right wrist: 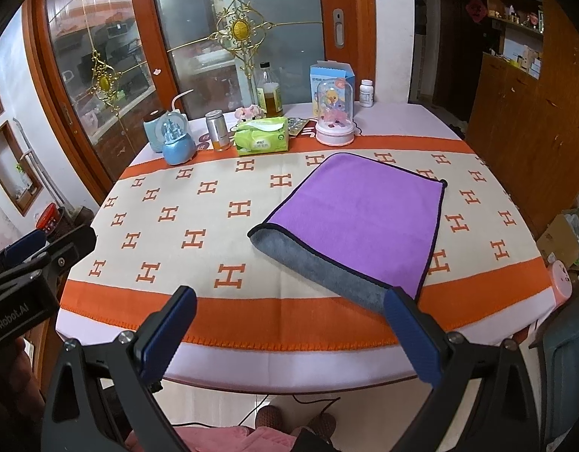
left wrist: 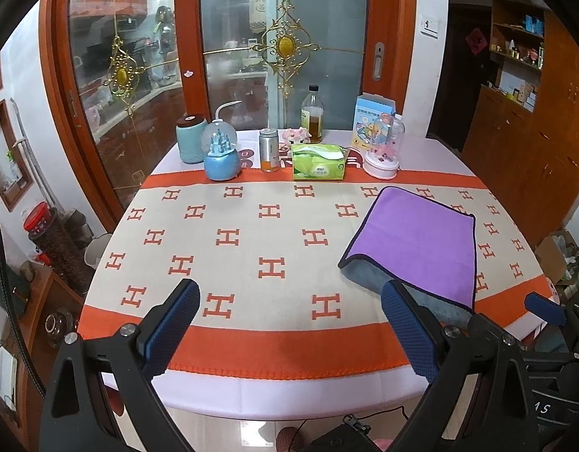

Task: Fold towel

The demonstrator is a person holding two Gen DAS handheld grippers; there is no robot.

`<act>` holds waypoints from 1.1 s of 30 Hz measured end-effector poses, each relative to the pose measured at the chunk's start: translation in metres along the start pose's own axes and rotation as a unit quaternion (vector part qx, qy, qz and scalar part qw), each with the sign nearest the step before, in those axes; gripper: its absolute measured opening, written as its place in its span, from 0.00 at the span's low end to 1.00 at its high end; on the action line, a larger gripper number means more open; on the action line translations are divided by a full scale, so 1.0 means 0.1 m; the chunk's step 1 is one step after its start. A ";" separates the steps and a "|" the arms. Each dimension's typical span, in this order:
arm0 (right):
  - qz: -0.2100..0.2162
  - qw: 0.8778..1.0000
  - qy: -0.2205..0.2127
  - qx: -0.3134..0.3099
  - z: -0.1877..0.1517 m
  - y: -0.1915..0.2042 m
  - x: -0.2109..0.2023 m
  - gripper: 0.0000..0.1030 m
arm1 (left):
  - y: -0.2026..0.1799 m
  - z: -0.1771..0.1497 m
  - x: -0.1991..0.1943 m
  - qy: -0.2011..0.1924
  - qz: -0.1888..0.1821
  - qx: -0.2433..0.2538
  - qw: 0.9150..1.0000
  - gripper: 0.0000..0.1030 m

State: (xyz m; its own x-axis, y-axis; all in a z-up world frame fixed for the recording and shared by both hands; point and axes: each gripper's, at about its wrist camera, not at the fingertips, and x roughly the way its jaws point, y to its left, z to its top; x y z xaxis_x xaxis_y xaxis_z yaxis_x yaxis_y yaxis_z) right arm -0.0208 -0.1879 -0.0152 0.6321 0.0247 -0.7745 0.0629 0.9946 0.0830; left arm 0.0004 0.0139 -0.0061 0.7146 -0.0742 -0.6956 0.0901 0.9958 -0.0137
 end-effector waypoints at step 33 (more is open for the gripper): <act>-0.069 0.992 -0.087 0.052 -0.29 -0.35 -0.08 0.97 | -0.12 0.11 0.51 0.026 -0.102 0.113 0.988 0.94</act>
State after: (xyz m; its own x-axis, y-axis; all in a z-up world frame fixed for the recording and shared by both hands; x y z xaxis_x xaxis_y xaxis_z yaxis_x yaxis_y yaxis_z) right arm -0.0507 -0.2199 -0.0297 0.7358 -0.1377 -0.6630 0.2311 0.9714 0.0547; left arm 0.0436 -0.0024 -0.0331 0.6300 -0.2629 -0.7307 0.3853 0.9228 0.0001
